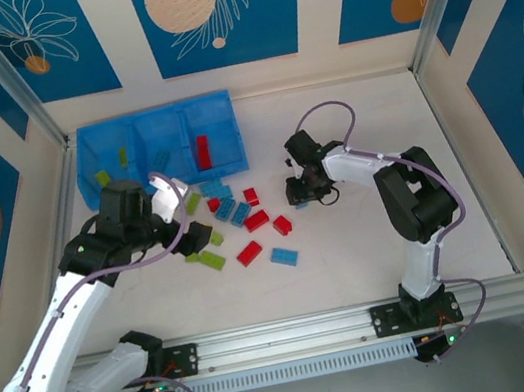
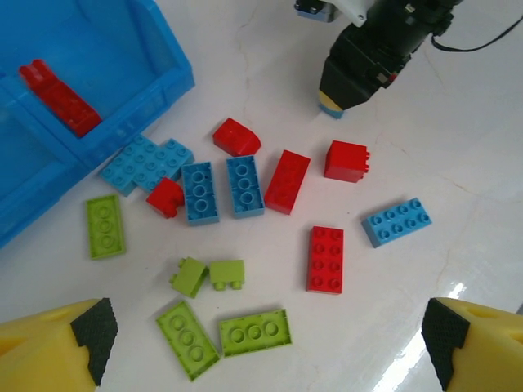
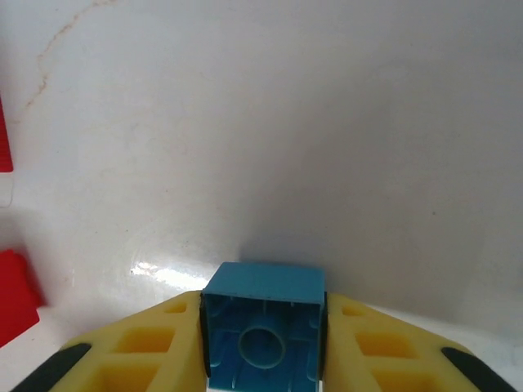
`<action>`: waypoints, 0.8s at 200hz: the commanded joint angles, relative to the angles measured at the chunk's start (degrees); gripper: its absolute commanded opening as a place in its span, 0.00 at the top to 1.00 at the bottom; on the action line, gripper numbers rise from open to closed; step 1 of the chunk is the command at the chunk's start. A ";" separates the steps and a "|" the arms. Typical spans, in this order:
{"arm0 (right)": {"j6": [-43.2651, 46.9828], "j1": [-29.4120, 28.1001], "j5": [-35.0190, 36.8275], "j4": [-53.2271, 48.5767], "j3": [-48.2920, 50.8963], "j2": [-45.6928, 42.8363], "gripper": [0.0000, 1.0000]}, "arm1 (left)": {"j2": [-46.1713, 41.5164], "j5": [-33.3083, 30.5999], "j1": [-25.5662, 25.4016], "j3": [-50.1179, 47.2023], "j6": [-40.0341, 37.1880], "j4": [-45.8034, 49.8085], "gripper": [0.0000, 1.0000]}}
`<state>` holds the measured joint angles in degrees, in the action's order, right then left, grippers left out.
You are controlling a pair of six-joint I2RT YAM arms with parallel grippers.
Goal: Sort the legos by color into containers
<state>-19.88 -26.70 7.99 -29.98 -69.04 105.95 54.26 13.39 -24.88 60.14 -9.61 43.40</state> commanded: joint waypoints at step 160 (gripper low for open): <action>-3.71 -19.71 2.97 18.93 -56.53 29.59 0.69 | -8.58 -30.16 3.60 -5.18 6.35 -7.66 0.00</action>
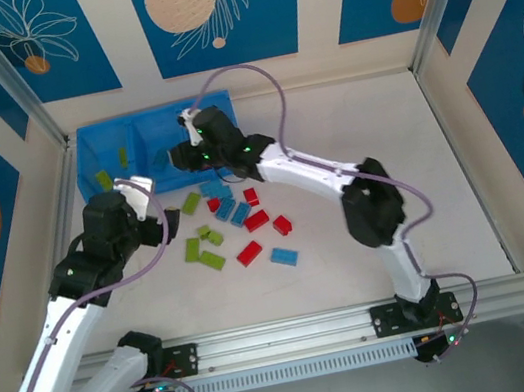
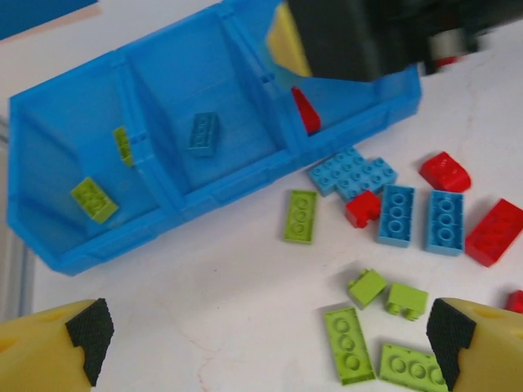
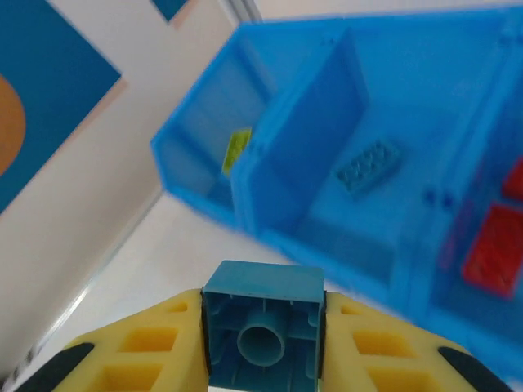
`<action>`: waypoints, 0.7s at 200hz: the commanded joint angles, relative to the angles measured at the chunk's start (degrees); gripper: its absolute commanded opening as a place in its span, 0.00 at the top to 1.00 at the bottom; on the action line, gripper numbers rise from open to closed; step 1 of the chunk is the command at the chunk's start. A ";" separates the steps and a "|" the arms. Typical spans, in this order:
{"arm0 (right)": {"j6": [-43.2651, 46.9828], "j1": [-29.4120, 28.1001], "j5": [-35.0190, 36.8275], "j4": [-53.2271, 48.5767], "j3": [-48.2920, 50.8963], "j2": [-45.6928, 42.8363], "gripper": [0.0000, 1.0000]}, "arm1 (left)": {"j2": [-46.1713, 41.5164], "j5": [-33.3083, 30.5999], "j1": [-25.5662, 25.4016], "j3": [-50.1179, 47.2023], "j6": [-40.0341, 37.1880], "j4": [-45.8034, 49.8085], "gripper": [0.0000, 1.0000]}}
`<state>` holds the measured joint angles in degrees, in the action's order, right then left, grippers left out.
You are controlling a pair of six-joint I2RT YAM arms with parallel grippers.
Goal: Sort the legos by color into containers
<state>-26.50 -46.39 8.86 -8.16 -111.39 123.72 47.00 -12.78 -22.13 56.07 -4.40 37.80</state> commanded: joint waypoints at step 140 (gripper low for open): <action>4.07 -0.47 -6.59 -27.33 -18.36 -2.99 0.37 | 0.24 -5.83 2.27 -3.03 1.15 -3.22 0.01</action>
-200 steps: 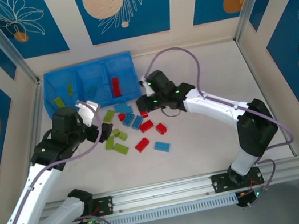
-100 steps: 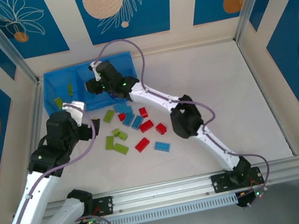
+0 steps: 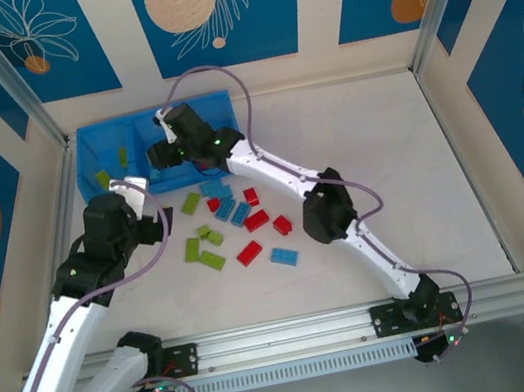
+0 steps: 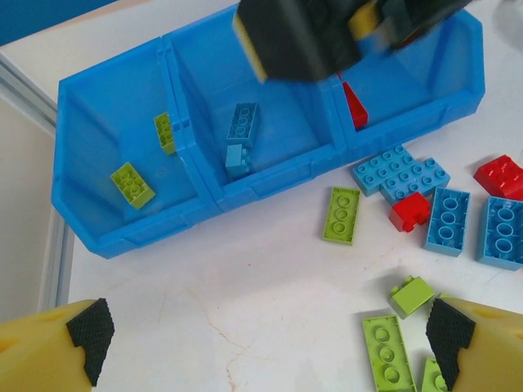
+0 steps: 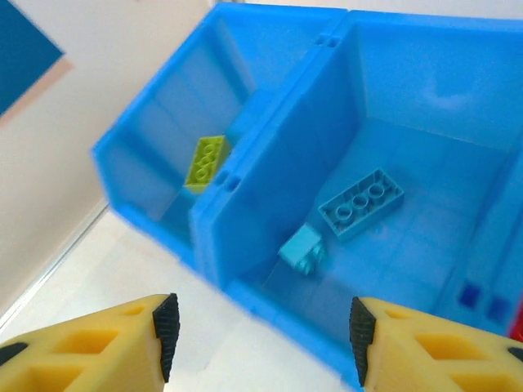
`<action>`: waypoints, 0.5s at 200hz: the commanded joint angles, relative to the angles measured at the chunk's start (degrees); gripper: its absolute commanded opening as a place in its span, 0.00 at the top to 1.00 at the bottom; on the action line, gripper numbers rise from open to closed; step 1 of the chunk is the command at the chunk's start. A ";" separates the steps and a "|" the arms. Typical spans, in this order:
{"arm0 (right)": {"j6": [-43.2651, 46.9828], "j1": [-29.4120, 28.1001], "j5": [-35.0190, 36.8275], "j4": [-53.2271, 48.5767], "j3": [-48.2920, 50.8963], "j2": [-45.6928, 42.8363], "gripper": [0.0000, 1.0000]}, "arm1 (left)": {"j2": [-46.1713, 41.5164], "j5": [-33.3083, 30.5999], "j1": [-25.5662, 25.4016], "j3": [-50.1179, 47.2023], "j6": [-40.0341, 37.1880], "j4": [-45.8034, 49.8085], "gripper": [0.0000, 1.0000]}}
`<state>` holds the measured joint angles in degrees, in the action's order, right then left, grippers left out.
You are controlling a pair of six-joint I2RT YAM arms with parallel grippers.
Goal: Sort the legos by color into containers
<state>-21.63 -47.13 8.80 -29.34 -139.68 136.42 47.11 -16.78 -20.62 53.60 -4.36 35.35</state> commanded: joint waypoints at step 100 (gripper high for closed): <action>-7.84 -1.07 -10.55 -8.28 74.52 -74.45 0.29 | 31.93 21.59 0.76 15.83 7.43 18.73 0.06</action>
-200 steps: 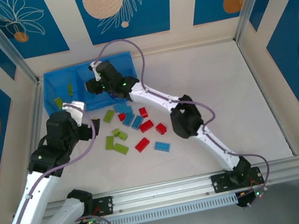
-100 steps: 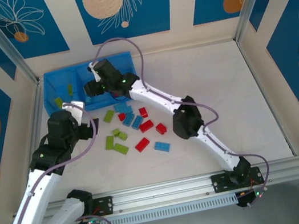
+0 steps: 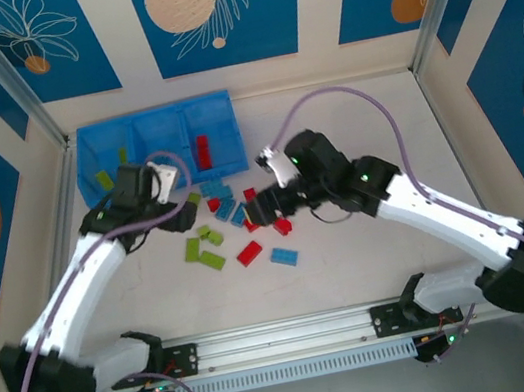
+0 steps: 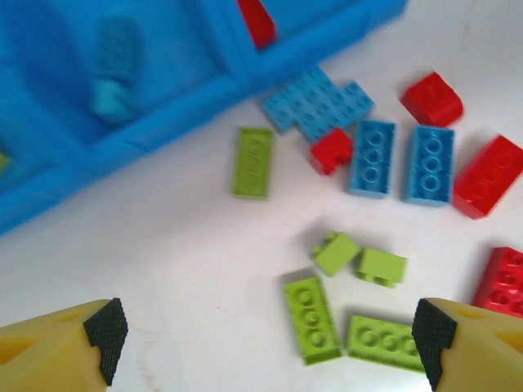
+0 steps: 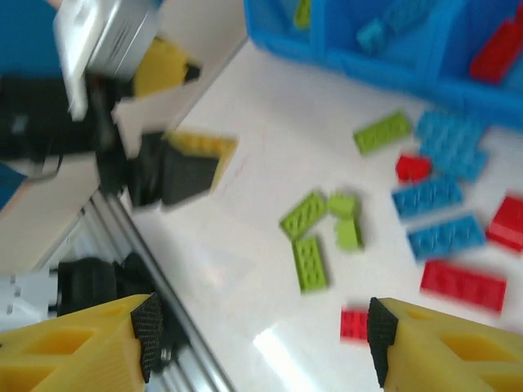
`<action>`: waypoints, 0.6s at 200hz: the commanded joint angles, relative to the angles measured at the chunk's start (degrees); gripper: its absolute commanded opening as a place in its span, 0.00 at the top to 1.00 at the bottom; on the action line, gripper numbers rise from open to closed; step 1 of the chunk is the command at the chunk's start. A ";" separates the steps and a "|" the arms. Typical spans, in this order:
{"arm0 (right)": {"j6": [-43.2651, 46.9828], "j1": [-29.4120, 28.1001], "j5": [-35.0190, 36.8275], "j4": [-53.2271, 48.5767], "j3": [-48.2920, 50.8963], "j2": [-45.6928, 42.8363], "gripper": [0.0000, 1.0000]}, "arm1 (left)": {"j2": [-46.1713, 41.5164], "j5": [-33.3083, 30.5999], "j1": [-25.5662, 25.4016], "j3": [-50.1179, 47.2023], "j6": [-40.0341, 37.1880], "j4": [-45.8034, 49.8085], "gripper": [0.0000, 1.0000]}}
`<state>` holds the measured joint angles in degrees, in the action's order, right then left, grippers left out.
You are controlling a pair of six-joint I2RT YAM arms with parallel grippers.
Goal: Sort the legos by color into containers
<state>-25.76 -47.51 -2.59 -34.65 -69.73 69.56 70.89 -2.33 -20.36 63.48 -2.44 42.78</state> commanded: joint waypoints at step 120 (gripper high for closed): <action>-4.99 1.19 12.57 0.63 1.74 -8.17 0.23 | 44.23 -3.27 3.17 18.39 7.25 -3.61 0.11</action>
<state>-31.07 -47.44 7.73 -35.57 -63.16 58.33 111.94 -2.98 -18.59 77.17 6.74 39.99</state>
